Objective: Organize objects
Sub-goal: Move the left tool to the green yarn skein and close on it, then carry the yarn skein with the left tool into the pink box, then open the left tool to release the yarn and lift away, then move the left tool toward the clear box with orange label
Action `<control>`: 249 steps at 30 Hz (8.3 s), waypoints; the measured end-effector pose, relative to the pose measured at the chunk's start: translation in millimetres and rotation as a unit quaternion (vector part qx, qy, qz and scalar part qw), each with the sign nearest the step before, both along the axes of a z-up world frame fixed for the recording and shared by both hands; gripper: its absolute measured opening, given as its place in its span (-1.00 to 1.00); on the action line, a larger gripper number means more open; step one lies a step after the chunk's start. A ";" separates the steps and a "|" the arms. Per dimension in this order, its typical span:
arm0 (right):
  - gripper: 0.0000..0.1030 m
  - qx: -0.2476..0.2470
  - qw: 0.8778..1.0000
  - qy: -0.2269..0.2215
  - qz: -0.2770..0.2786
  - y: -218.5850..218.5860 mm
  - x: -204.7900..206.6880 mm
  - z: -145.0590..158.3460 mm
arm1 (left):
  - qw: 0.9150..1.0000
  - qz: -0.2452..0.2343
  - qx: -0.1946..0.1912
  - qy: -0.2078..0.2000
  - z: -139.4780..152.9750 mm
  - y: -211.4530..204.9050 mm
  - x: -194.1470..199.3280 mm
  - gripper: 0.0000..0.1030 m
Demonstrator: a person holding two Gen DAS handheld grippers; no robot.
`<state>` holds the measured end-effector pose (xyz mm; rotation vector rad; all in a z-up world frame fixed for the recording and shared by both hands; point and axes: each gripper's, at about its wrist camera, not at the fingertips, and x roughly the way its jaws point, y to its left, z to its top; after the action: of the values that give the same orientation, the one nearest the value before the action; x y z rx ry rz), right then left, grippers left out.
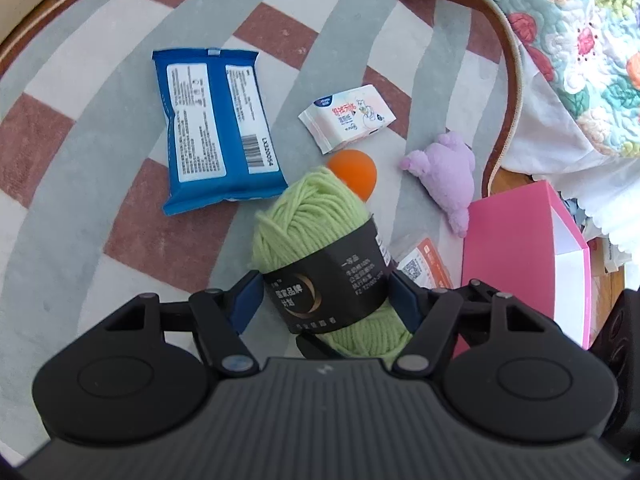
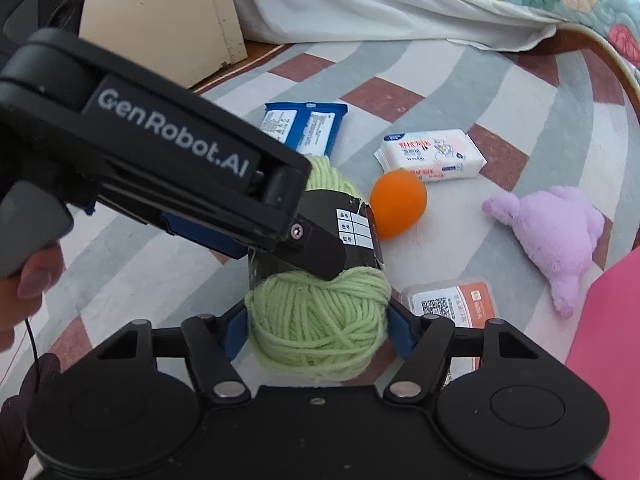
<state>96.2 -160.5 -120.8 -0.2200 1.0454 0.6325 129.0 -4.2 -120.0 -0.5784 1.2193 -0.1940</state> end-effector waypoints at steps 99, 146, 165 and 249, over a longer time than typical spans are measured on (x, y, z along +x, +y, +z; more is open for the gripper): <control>0.22 0.024 0.938 0.031 -0.344 -303.1 -13.4 55.8 | 0.952 -0.294 0.045 -0.075 89.4 -374.1 45.6 0.01; -0.01 -0.062 0.929 0.061 -0.361 -323.7 2.7 5.7 | 0.955 -0.291 -0.006 -0.050 8.6 -408.9 71.1 -0.11; 0.37 -0.031 0.919 0.049 -0.390 -326.9 -8.1 20.2 | 0.950 -0.300 0.059 -0.059 44.6 -375.7 55.6 -0.16; 0.78 0.020 0.986 -0.059 -0.155 -52.8 -104.5 99.5 | 0.950 -0.239 0.192 -0.056 101.9 -88.9 -34.5 0.57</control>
<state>-8.3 -213.3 -21.3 -0.0554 0.9269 0.3534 94.4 -93.1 -18.1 0.0741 1.2290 -0.3807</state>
